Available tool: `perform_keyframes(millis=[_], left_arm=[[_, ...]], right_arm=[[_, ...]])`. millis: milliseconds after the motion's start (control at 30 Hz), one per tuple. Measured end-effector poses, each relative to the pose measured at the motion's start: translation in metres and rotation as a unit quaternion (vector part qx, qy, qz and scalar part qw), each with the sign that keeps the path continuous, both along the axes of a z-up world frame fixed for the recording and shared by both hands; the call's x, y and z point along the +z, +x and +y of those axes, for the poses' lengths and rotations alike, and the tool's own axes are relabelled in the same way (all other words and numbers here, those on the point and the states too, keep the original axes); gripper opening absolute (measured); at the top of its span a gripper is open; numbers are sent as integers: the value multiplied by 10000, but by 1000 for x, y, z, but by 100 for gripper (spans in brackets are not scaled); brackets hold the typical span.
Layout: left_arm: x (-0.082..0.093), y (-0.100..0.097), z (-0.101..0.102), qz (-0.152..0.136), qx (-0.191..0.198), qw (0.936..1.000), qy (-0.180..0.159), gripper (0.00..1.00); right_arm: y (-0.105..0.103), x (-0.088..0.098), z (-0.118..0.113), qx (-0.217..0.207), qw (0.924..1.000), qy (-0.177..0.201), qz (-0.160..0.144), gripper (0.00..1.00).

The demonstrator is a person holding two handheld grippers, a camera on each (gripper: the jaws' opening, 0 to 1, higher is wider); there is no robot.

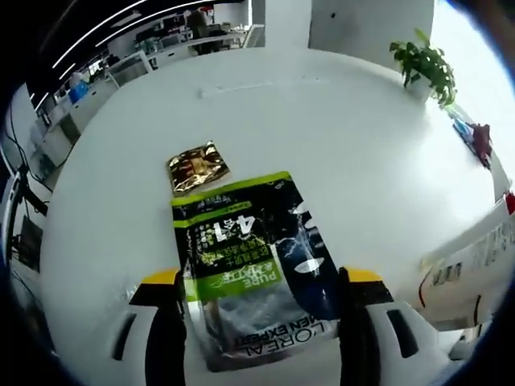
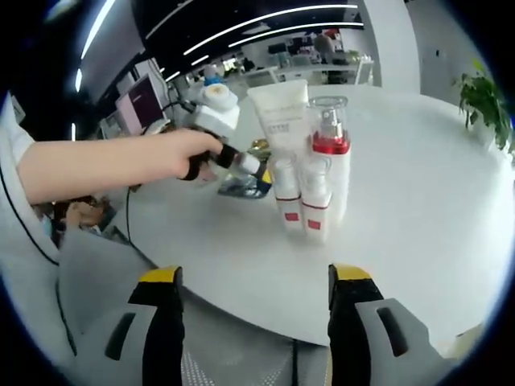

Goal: Arrange the skincare products in the storage area until every visible bottle or jar stands upright without overlapping.

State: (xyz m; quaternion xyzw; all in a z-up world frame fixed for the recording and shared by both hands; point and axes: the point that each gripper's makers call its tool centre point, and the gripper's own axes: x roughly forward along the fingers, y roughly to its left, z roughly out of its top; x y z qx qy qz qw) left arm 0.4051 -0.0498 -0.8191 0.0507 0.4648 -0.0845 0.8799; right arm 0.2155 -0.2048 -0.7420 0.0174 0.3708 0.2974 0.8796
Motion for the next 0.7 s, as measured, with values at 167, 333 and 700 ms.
perform_keyframes(millis=[167, 333, 700], left_arm=[[1, 8, 1, -113, -89, 9998, -99, 60], [1, 12, 9, -245, -46, 9994, -239, 48], [-6, 16, 23, -584, -659, 9957, 270, 1]], right_arm=[[0, 0, -1, -12, 10000, -11, -2, 73], [0, 0, -1, -19, 10000, -30, -12, 73], [1, -1, -2, -30, 10000, -31, -7, 73]])
